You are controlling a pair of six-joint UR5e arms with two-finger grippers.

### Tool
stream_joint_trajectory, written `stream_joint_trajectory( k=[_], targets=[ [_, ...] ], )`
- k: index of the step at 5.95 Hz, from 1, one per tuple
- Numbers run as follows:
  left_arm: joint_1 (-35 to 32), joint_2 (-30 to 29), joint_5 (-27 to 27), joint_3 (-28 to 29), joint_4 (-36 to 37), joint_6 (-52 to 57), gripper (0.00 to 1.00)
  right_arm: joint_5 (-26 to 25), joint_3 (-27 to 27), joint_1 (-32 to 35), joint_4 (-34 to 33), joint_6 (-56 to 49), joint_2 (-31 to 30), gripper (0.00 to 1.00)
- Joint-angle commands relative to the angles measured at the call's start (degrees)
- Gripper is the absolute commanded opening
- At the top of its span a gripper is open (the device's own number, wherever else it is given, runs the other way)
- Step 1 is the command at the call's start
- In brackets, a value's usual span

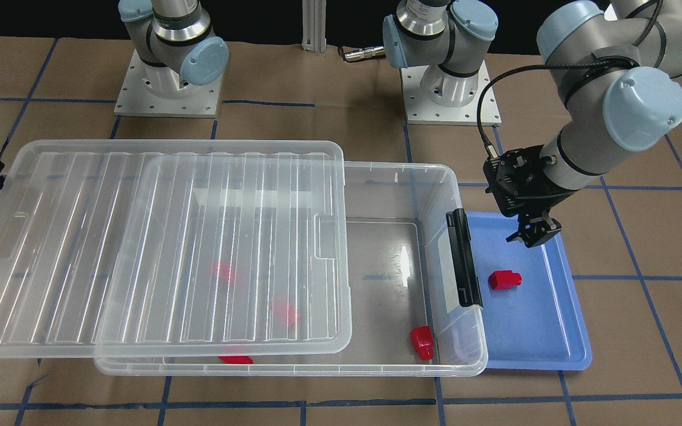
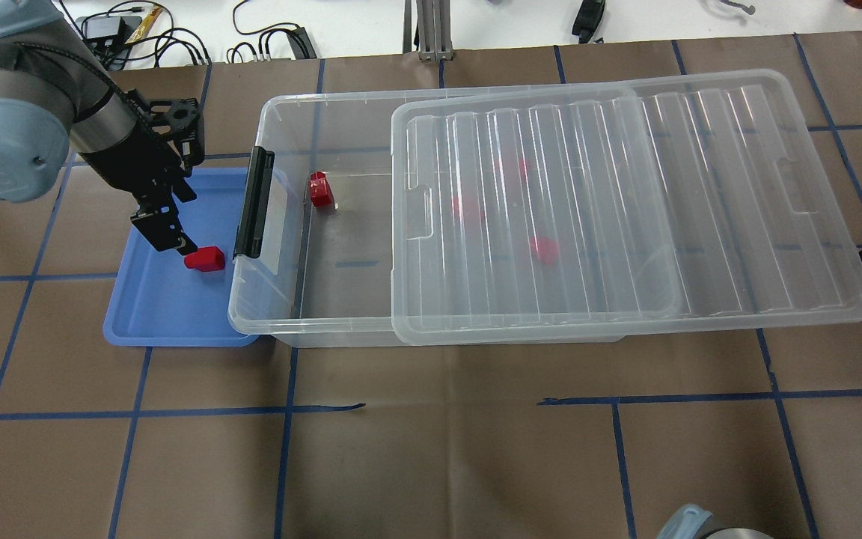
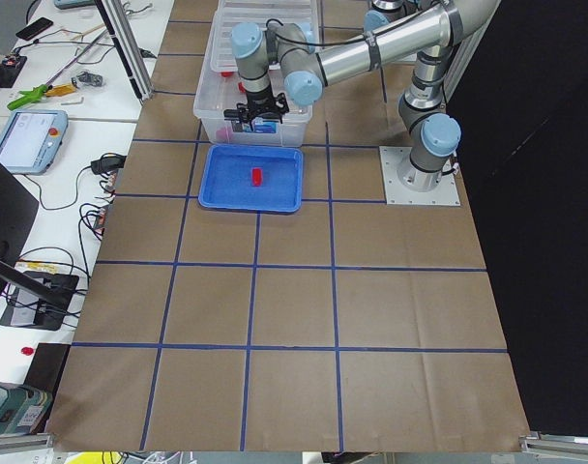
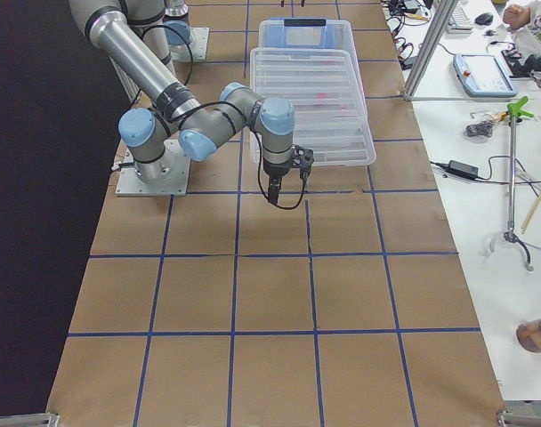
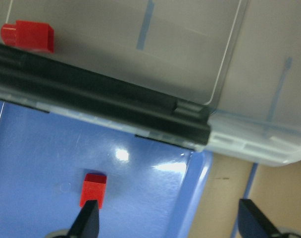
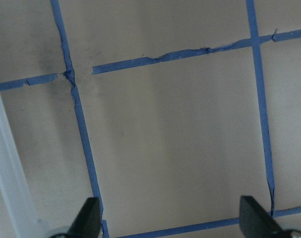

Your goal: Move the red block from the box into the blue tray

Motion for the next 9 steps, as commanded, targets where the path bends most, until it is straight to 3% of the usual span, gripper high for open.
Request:
stream_joint_trajectory(
  k=[1, 3, 4, 6, 8, 9],
  targets=[
    [-6.51, 2.79, 0.06, 7.40, -11.89, -15.91, 0.98, 1.01, 1.43, 0.09, 0.11, 1.28, -0.47, 1.00],
    [-9.35, 4.62, 0.75, 12.77, -13.69, -34.63, 0.98, 2.50, 2.14, 0.18, 0.72, 3.04, -1.70, 1.00],
    [-9.18, 4.38, 1.20, 13.93, -13.35, -38.02, 0.98, 2.77, 2.93, 0.18, 0.72, 4.08, -1.79, 1.00],
    [-9.27, 6.48, 1.20, 12.73, -7.33, -56.27, 0.98, 3.56, 3.11, 1.93, 0.72, 6.36, -1.79, 1.00],
    [-9.18, 6.31, 6.11, 12.18, -5.01, -77.32, 0.98, 3.65, 3.20, 2.64, 0.64, 6.99, -1.79, 1.00],
    [-9.27, 6.92, 5.69, 12.10, -5.08, -85.52, 0.98, 5.04, 3.55, 3.51, 0.72, 8.74, -1.79, 1.00]
  ],
)
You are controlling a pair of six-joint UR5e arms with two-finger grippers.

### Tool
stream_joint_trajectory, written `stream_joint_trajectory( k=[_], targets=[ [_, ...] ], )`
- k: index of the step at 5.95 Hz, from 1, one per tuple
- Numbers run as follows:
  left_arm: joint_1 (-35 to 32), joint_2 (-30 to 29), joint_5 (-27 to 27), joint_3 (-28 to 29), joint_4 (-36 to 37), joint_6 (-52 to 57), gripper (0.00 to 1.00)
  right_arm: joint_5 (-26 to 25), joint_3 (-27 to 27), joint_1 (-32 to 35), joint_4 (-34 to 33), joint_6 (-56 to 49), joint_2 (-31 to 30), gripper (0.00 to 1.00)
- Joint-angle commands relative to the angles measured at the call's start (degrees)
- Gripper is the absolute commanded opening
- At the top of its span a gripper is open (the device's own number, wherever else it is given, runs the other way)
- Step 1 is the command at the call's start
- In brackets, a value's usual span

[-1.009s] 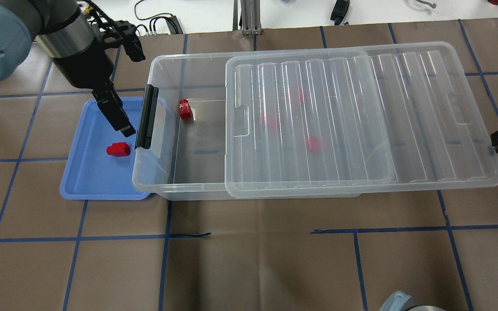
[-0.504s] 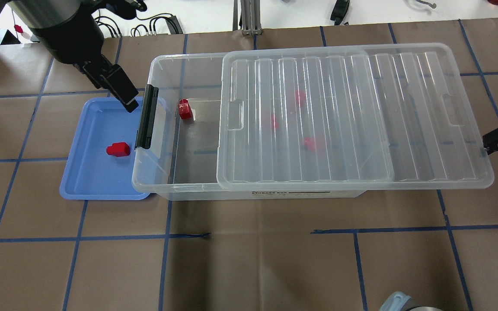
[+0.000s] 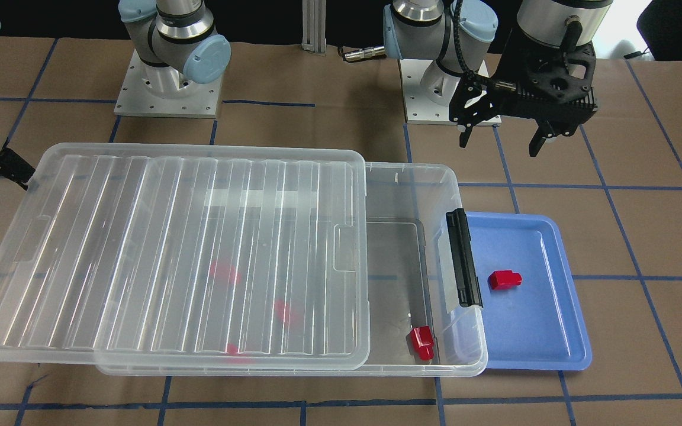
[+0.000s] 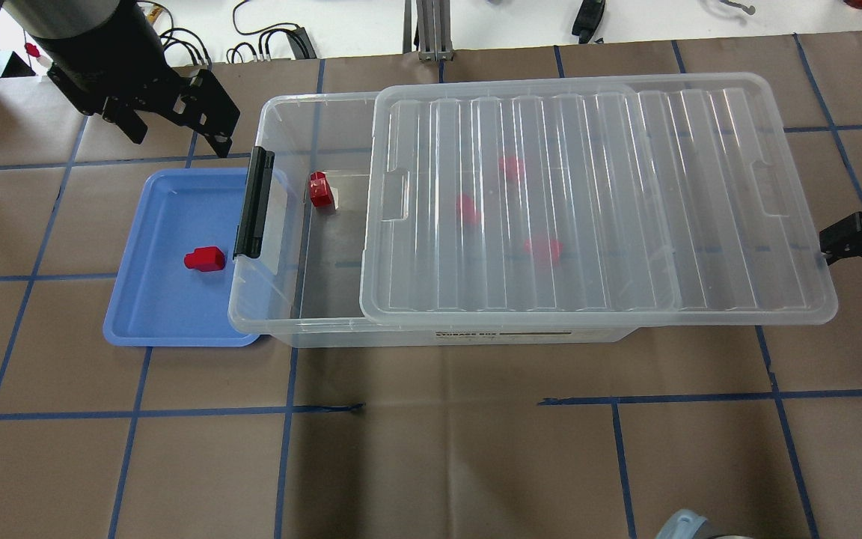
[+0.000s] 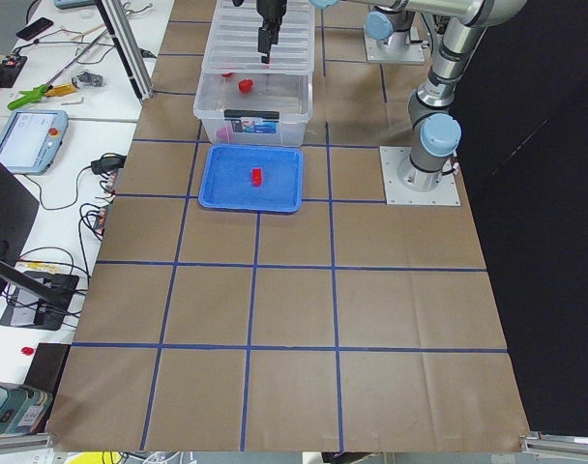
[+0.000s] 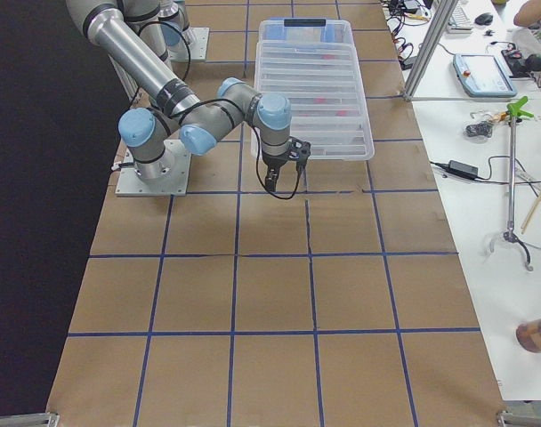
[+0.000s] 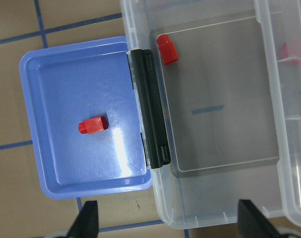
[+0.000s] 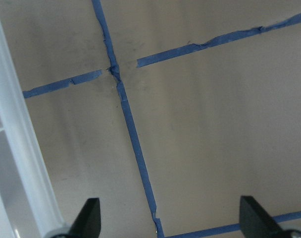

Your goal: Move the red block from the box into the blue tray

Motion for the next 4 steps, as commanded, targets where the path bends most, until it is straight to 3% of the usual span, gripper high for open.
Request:
stream_joint_trajectory(
  k=[1, 4],
  targets=[
    [-0.06, 0.42, 0.27, -0.11, -0.18, -11.07, 0.98, 0.91, 0.26, 1.93, -0.03, 1.49, -0.02, 1.00],
    [-0.06, 0.42, -3.05, -0.37, -0.45, -12.68, 0.98, 0.38, -0.18, 5.54, -1.08, 1.14, -0.11, 1.00]
  ],
)
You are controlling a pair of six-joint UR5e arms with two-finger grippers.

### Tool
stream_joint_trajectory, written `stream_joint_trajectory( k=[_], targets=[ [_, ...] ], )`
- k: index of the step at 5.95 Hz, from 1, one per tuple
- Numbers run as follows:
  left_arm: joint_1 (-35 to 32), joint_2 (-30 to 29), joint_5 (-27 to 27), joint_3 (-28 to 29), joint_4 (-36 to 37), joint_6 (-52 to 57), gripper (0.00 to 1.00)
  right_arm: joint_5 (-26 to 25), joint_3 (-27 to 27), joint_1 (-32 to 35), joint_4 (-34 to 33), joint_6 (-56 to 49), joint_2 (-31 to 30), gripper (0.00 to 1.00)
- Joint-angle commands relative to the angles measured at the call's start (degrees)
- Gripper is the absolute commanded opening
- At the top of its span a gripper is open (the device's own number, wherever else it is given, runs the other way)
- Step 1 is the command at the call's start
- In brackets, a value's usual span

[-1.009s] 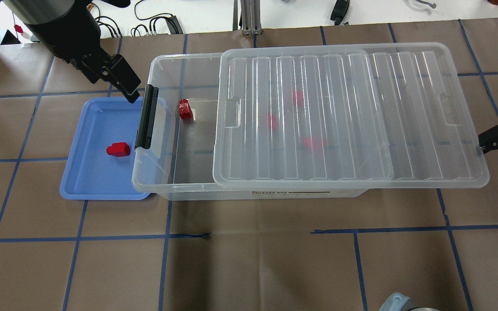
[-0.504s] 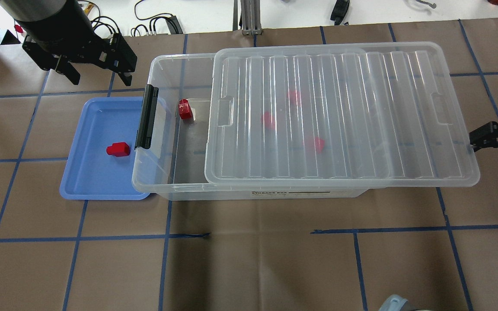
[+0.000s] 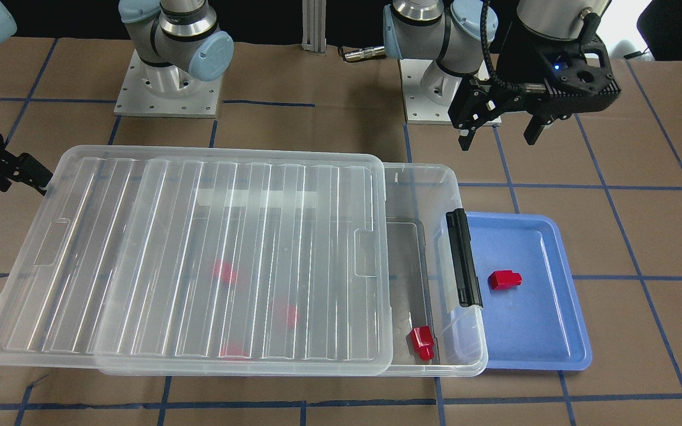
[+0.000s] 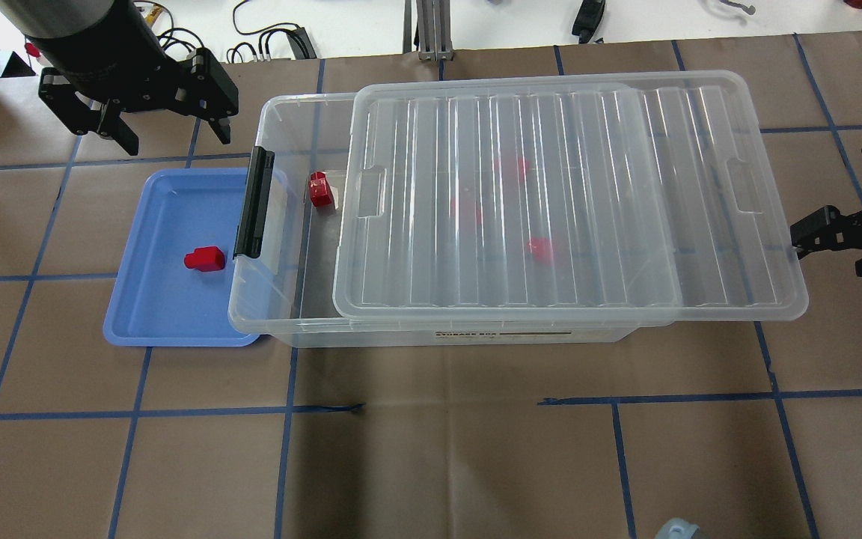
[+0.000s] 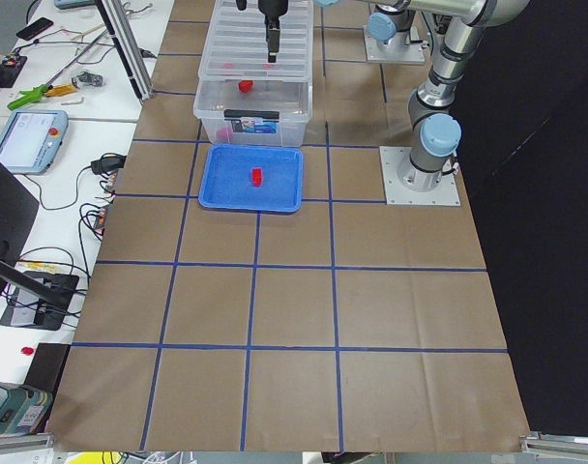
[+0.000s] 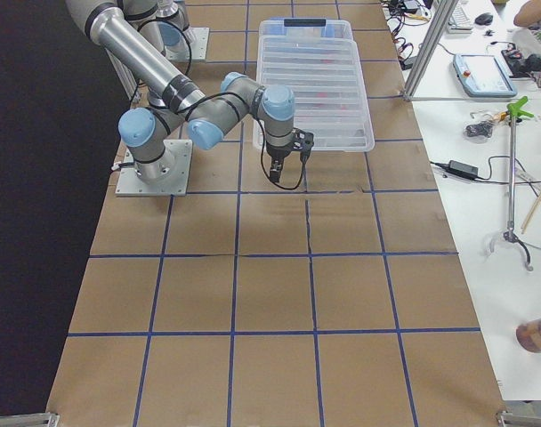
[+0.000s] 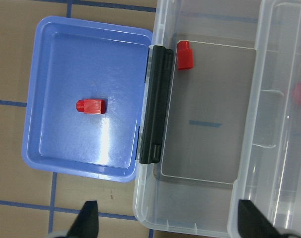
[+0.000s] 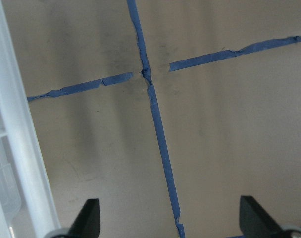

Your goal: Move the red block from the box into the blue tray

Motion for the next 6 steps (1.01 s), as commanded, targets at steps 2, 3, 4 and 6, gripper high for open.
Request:
stream_joint_trajectory(
  k=[2, 3, 4, 6],
  targets=[
    [0.00, 0.57, -1.28, -1.84, 0.21, -0.11, 0.98, -0.13, -0.31, 3.75, -0.63, 0.31, -0.05, 1.00],
    [0.00, 1.27, -1.28, -2.81, 0.47, -0.19, 0.98, -0.04, -0.31, 4.55, -1.16, 0.31, -0.05, 1.00],
    [0.00, 1.45, -1.19, -3.00, 0.65, -0.19, 0.98, -0.04, -0.31, 5.51, -1.34, 1.18, -0.05, 1.00],
    [0.00, 1.28, -1.10, -2.91, 0.65, -0.11, 0.98, -0.13, -0.22, 9.81, -1.34, 5.90, -0.05, 1.00]
  ],
)
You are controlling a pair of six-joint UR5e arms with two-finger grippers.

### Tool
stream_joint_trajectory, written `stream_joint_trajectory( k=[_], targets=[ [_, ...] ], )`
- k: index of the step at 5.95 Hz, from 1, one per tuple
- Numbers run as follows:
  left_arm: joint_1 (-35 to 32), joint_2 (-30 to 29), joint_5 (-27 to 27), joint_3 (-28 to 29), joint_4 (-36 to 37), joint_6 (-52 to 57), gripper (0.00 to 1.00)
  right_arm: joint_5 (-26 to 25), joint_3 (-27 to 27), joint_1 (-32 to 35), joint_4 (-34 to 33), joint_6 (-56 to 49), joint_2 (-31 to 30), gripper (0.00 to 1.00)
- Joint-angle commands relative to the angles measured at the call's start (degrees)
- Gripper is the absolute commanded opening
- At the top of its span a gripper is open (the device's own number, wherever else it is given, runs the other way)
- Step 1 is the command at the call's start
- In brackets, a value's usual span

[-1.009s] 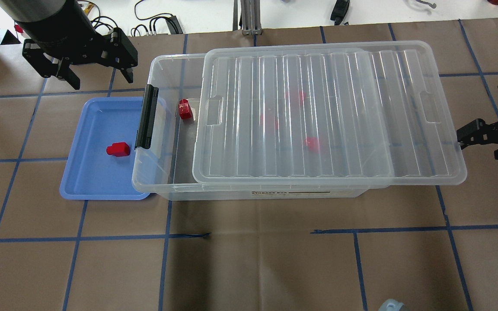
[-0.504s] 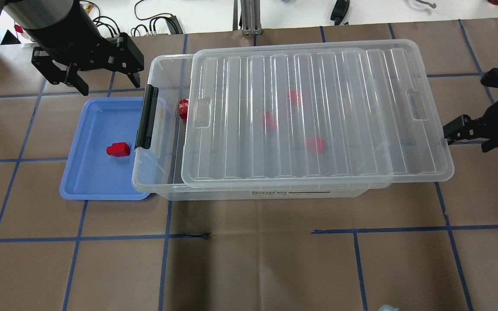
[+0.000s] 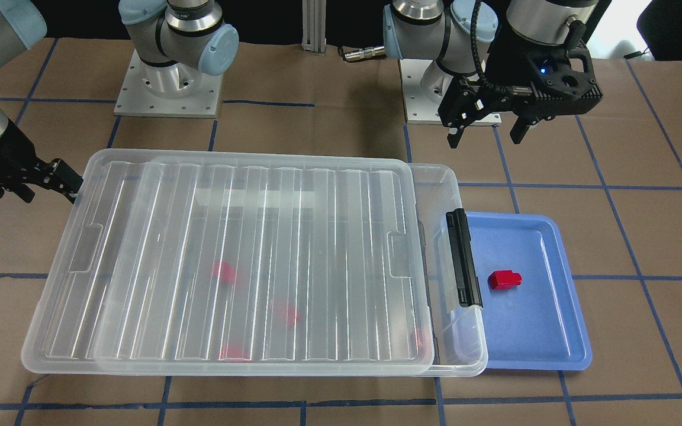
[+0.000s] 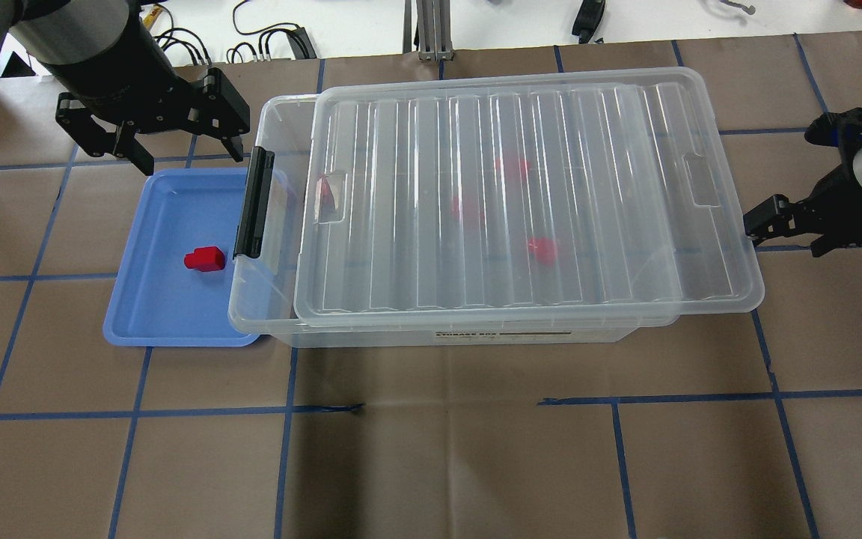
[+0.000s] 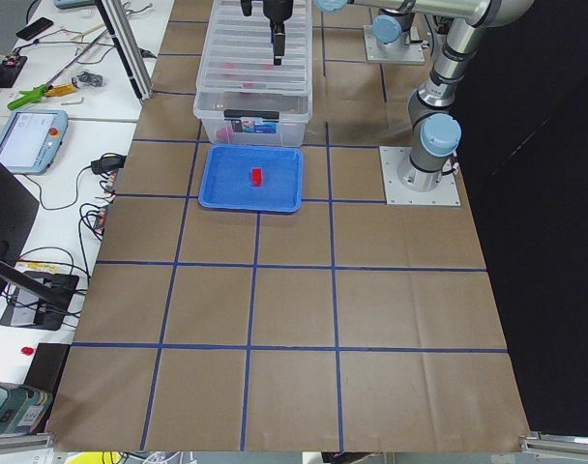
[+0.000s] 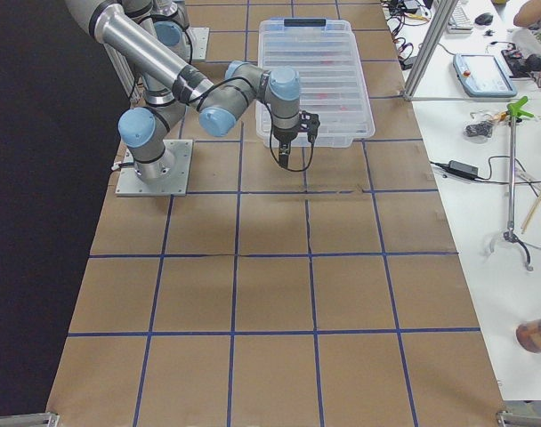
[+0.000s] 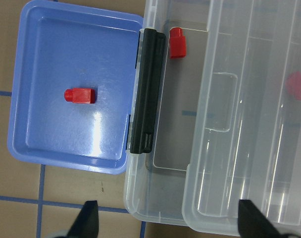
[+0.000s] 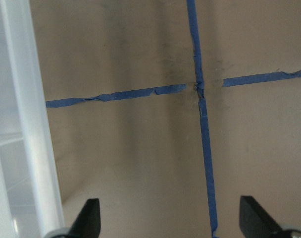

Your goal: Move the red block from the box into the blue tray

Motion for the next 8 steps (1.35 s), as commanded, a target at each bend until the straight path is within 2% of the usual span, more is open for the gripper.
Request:
stream_joint_trajectory(
  k=[1, 5, 6, 7, 8],
  targets=[
    [0.00, -0.14, 0.07, 0.06, 0.10, 0.02, 0.98, -0.16, 0.07, 4.05, -0.02, 4.18, 0.00, 1.00],
    [0.00, -0.31, -0.02, 0.06, 0.11, 0.10, 0.98, -0.16, -0.19, 6.53, -0.28, 6.66, 0.00, 1.00],
    [0.00, -0.31, -0.02, 0.06, 0.11, 0.11, 0.98, -0.16, -3.24, 6.53, -0.03, 6.66, 0.09, 1.00],
    [0.00, -0.31, -0.02, 0.06, 0.11, 0.11, 0.98, -0.33, -8.58, 6.53, 3.81, 6.75, 0.09, 1.00],
    [0.00, -0.31, -0.02, 0.06, 0.11, 0.11, 0.98, -0.25, -15.07, 6.79, 12.28, 8.23, 0.26, 1.00]
  ],
)
